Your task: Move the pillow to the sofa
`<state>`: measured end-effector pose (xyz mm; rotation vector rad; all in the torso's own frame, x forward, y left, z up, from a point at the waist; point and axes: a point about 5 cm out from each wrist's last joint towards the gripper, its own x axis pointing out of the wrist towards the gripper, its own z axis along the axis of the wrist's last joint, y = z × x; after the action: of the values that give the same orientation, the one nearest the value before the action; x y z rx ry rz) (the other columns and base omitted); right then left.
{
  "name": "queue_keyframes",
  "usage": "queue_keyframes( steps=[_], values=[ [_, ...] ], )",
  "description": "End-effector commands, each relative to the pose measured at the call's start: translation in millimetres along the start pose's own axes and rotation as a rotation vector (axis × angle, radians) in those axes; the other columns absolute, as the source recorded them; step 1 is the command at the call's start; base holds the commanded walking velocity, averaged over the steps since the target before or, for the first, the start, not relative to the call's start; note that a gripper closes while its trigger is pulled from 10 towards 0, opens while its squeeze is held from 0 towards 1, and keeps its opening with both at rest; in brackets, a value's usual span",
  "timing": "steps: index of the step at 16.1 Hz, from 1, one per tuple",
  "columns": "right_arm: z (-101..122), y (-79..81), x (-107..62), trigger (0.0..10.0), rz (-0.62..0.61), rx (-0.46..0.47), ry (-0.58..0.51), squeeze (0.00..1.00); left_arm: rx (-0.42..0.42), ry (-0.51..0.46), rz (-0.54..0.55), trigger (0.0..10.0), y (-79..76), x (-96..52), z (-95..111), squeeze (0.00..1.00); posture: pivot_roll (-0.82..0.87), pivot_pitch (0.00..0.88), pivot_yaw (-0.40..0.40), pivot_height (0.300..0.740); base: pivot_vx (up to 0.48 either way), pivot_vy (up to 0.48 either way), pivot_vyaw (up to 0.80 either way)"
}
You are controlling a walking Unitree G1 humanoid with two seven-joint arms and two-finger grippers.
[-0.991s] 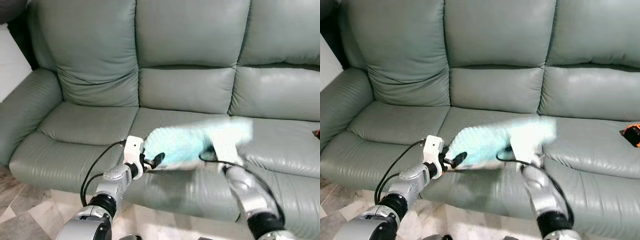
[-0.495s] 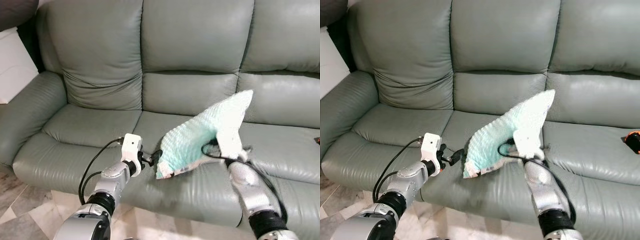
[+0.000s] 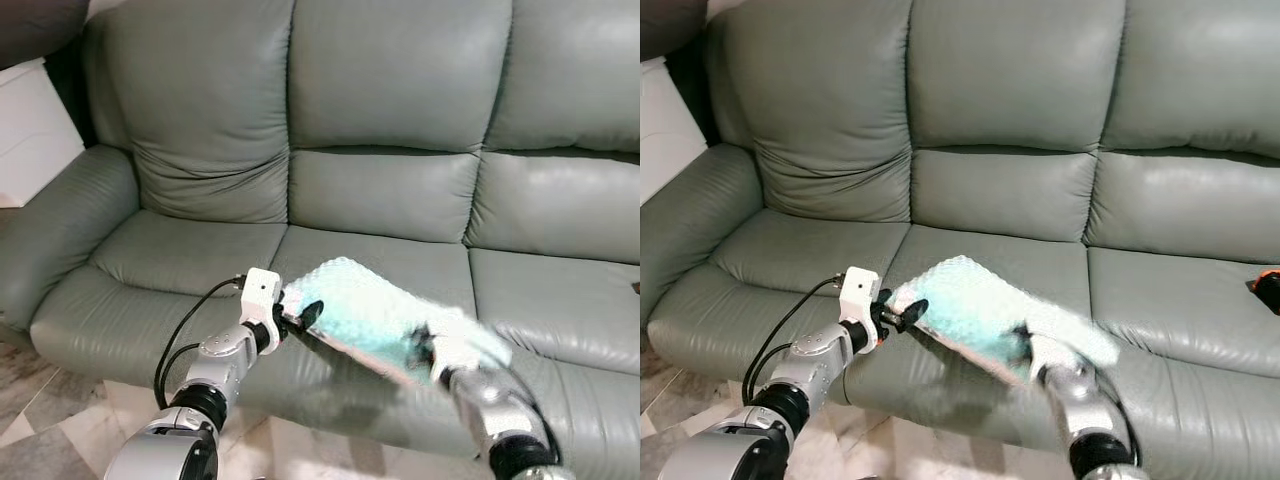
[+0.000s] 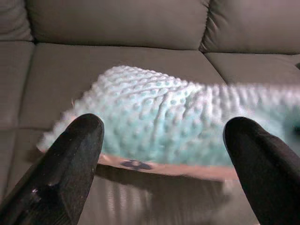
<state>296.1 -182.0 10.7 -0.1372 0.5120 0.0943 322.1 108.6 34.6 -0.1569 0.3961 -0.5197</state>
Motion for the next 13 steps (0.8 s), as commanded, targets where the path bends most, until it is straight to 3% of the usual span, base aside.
queue_keyframes(
  steps=[1,2,3,4,5,6,7,8,9,10,11,12,13],
  values=[
    [35.4,2.7,2.2,0.4,-0.018,-0.054,-0.191,0.00,0.008,-0.035,0.052,10.0,11.5,-4.0,7.2,1.00,-0.12,0.000,0.085,0.740,0.000,0.000,0.00],
    [35.5,6.3,3.0,10.0,0.008,-0.076,-0.179,0.00,0.018,-0.049,0.076,10.0,14.7,-4.3,11.4,1.00,-0.12,0.000,0.086,0.740,0.000,0.000,0.00],
    [21.3,12.1,5.0,4.6,0.070,-0.067,-0.069,0.00,0.022,-0.057,0.107,10.0,18.5,-4.8,14.7,0.07,-0.12,0.000,0.087,0.740,0.000,0.000,0.00],
    [5.5,16.9,4.9,0.0,0.132,-0.071,0.047,0.00,0.019,-0.057,0.114,10.0,19.8,-5.1,15.3,0.00,-0.12,0.000,0.087,0.740,0.000,0.000,0.00],
    [10.5,5.7,4.7,2.2,0.038,-0.082,0.004,0.00,0.017,-0.058,0.113,10.0,19.8,-5.1,15.5,0.00,-0.12,0.000,0.087,0.740,0.000,0.000,0.00],
    [7.3,6.8,4.6,8.3,0.092,-0.082,0.043,0.00,0.016,-0.060,0.113,10.0,20.1,-5.2,15.9,0.00,-0.12,0.000,0.084,0.740,0.000,0.000,0.00],
    [5.8,7.7,5.1,3.9,0.100,-0.100,0.055,0.00,0.015,-0.063,0.113,10.0,19.9,-4.8,17.0,0.00,-0.12,0.000,0.082,0.740,0.000,0.000,0.00],
    [7.9,4.4,6.0,10.0,0.055,-0.108,0.040,0.00,0.018,-0.067,0.112,10.0,19.6,-4.3,18.4,0.00,-0.12,0.000,0.081,0.740,0.000,0.000,0.00],
    [7.9,4.4,6.0,10.0,0.055,-0.108,0.040,0.00,0.018,-0.067,0.112,10.0,19.6,-4.3,18.4,0.00,-0.12,0.000,0.081,0.740,0.000,0.000,0.00],
    [9.3,10.6,5.7,0.0,0.107,-0.102,0.017,0.00,0.019,-0.073,0.117,10.0,21.4,-4.9,20.0,0.00,-0.11,0.000,0.082,0.740,0.000,0.000,0.00],
    [20.4,6.4,6.3,4.3,0.027,-0.152,-0.051,0.00,0.023,-0.074,0.131,10.0,25.2,-6.9,20.9,0.00,-0.11,0.000,0.079,0.740,0.000,0.000,0.00],
    [32.5,6.7,7.1,10.0,0.015,-0.114,-0.114,0.00,0.023,-0.083,0.151,10.0,28.7,-8.3,23.0,0.00,-0.11,0.000,0.076,0.740,0.000,0.000,0.00],
    [38.9,11.4,8.5,0.0,0.060,-0.137,-0.134,0.00,0.021,-0.091,0.170,10.0,31.5,-9.0,25.4,0.00,-0.10,0.000,0.069,0.740,0.000,0.000,0.00]
  ],
)
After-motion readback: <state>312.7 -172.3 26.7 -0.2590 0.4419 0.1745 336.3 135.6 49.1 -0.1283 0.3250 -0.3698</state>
